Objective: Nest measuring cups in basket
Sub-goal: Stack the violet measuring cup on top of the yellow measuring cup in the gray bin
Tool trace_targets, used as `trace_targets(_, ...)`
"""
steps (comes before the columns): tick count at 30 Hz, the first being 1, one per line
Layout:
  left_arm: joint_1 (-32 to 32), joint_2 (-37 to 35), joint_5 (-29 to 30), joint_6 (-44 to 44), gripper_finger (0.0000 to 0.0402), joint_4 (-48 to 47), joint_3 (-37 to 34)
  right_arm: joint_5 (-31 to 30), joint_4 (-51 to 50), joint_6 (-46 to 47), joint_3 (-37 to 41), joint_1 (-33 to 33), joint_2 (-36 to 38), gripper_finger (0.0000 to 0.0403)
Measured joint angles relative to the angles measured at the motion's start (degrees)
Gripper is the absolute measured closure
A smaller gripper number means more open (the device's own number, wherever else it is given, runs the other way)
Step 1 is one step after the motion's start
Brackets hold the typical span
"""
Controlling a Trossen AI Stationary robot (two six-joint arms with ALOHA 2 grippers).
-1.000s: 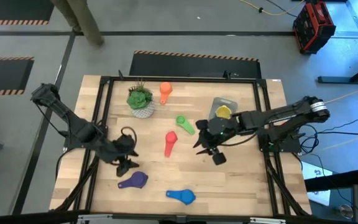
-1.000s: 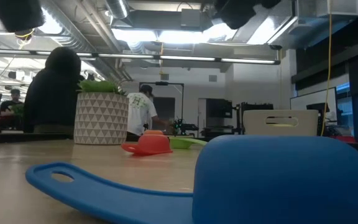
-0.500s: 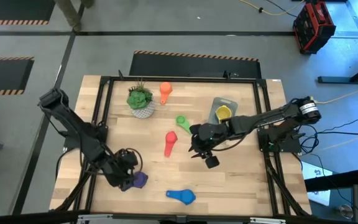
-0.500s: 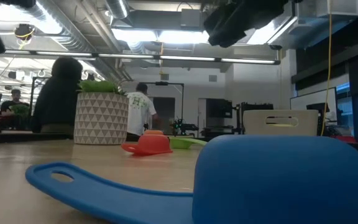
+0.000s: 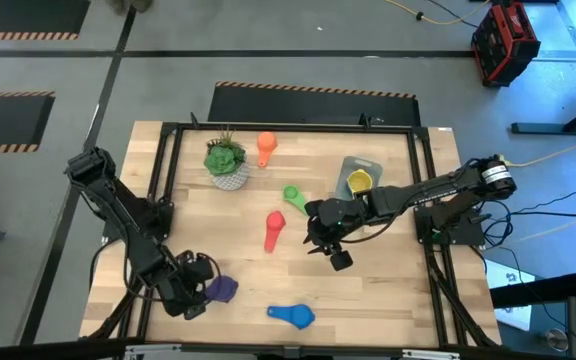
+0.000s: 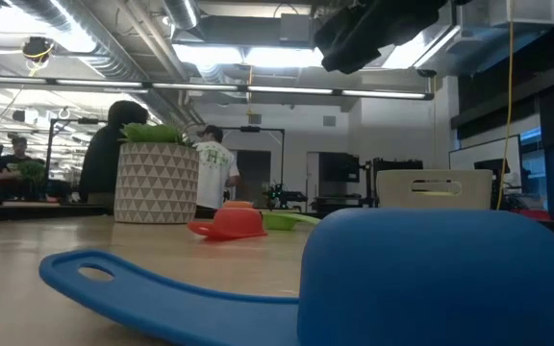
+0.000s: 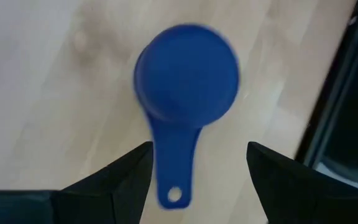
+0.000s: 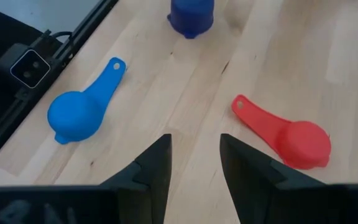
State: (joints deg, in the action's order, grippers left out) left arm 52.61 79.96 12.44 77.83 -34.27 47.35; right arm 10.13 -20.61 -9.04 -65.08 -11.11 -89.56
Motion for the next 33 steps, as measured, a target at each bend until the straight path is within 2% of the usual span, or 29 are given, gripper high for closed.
trace_targets(7, 2.06, 1.62, 0.01, 0.09, 0.0148, -1.50, 0.00, 0.00, 0.01, -0.01, 0.00, 0.00, 0.00, 0.0262)
trace_targets(13, 2.78, 6.26, -3.37, 0.28, 0.0148, -1.24, -0.01, 0.00, 0.01, -0.20, 0.00, 0.00, 0.02, 0.0262)
trace_targets(33, 5.21, 9.77, -2.29, 1.73, 0.0147, -0.56, -0.02, 0.00, -0.21, -0.20, 0.00, 0.00, 0.04, 0.0262)
